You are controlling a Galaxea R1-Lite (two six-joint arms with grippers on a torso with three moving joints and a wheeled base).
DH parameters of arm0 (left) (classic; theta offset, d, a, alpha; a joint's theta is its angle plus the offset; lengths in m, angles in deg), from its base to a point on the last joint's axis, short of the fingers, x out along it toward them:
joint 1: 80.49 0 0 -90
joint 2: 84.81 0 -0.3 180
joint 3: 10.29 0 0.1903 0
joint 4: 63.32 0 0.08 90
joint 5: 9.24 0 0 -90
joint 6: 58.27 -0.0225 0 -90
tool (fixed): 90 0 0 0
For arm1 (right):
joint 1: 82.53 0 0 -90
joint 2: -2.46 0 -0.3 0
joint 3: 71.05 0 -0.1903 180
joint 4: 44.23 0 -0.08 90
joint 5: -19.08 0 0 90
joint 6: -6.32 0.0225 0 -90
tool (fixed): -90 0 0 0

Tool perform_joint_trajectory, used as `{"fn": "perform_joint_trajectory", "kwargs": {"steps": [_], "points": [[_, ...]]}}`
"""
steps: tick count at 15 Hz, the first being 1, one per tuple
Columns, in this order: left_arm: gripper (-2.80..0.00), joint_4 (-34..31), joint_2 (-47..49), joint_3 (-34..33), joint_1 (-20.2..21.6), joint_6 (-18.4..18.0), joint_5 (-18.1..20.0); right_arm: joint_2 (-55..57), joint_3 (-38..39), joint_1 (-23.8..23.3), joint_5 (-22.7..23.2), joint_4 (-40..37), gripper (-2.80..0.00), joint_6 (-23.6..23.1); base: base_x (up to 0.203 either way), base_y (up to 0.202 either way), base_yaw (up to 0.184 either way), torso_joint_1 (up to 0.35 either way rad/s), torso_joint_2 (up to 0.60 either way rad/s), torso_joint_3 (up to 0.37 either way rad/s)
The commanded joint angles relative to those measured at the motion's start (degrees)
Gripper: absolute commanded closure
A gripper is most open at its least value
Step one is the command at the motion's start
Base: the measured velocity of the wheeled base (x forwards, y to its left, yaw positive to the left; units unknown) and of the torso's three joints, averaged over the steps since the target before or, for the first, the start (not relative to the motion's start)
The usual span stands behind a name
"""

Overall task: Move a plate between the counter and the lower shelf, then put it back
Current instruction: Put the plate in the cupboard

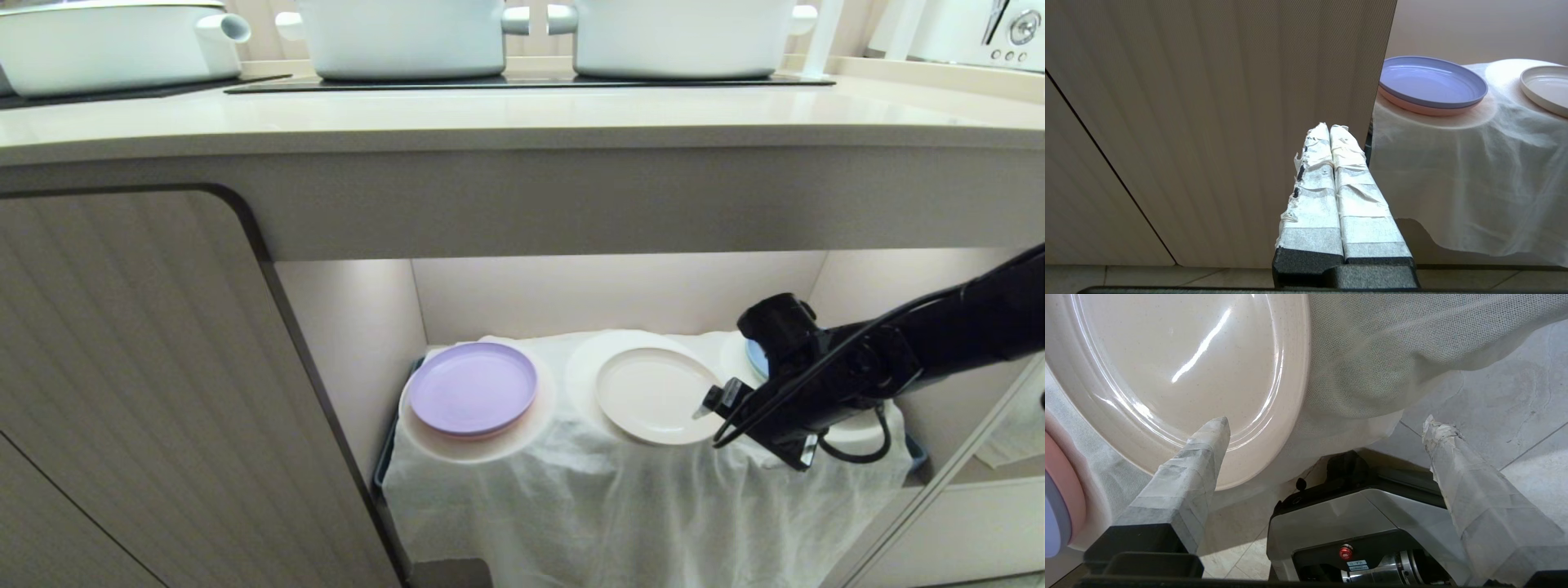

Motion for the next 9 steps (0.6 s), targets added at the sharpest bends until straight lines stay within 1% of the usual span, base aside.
{"fn": "perform_joint_trajectory", "kwargs": {"steps": [1,9], "points": [[0.0,0.01,0.04,0.0,0.0,0.06,-0.02,-0.09,0.11,0.01,0.02,-0.05,-2.8,0.29,0.0,0.0,0.0,0.0,0.0,0.0],[0.0,0.01,0.04,0.0,0.0,0.06,-0.02,-1.68,0.24,0.01,0.02,0.22,-2.8,0.38,0.0,0.0,0.0,0.0,0.0,0.0]]}}
